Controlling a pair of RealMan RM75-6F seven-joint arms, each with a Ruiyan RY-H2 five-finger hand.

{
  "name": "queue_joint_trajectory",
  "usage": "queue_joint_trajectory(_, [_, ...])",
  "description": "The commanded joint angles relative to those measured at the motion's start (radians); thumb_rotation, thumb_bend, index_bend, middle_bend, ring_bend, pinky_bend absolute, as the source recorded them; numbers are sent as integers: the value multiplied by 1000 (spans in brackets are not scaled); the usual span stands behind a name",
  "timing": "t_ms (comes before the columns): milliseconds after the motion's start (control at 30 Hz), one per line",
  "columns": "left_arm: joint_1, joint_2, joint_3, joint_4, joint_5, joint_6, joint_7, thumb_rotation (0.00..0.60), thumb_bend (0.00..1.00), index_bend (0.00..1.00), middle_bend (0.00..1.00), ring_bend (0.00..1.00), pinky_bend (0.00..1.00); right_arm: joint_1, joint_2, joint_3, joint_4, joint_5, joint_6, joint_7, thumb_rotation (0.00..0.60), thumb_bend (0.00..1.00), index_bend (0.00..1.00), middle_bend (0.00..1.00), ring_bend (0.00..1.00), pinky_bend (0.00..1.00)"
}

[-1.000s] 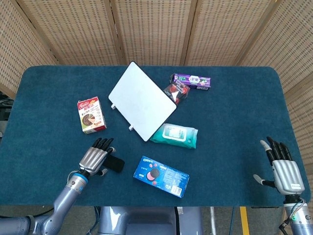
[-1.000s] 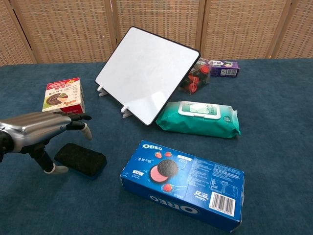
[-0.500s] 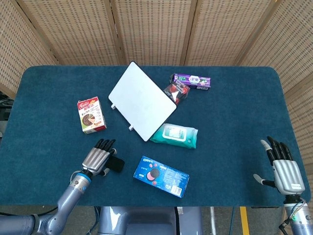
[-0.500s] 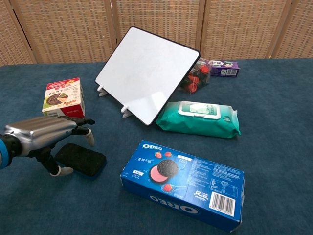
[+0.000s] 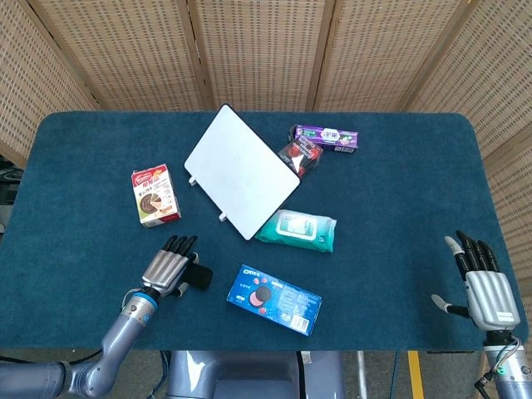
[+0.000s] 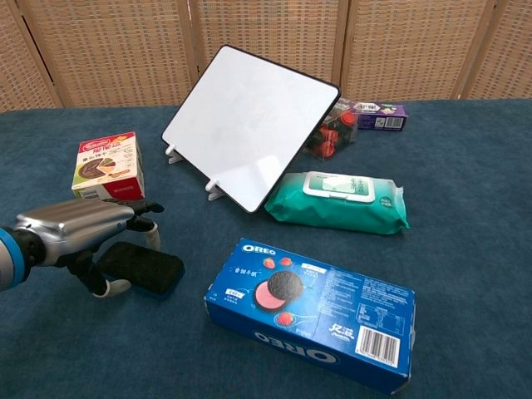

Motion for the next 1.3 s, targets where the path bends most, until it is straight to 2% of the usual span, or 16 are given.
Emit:
queue_joint_trajectory(33, [2,1,0,-1,12,8,-14,600,364,365,0,0,0,0,0,0,1,-1,-1,0,600,46,25,0,0,0])
queue_joint_trajectory(400, [14,15,-28,2,108,63,-104,600,362,373,0,0,0,0,1,0,0,0,0,1,600,47,25,0,0,0])
queue_joint_trajectory(633, [17,-2,-67,53,184,112,-178,600,359,381,0,0,0,1,0,1,3,3,-6,6,600,49,25,0,0,0])
queue_joint_trajectory(700, [12,-8,-80,73,199,119,-187,600,359,381,0,0,0,3,1,1,3,5,-9,9,600,50,25,0,0,0])
queue_joint_trajectory(867, [-40,-37,-152,143,193,109,-175,600,356,381,0,0,0,5,7,7,6,16,-18,34,600,45,25,0,0,0])
queue_joint_trajectory(1300, [-150,-144,-238,375,248,101,-204,600,356,381,0,0,0,10,17,11,19,32,-39,84,600,46,25,0,0,0])
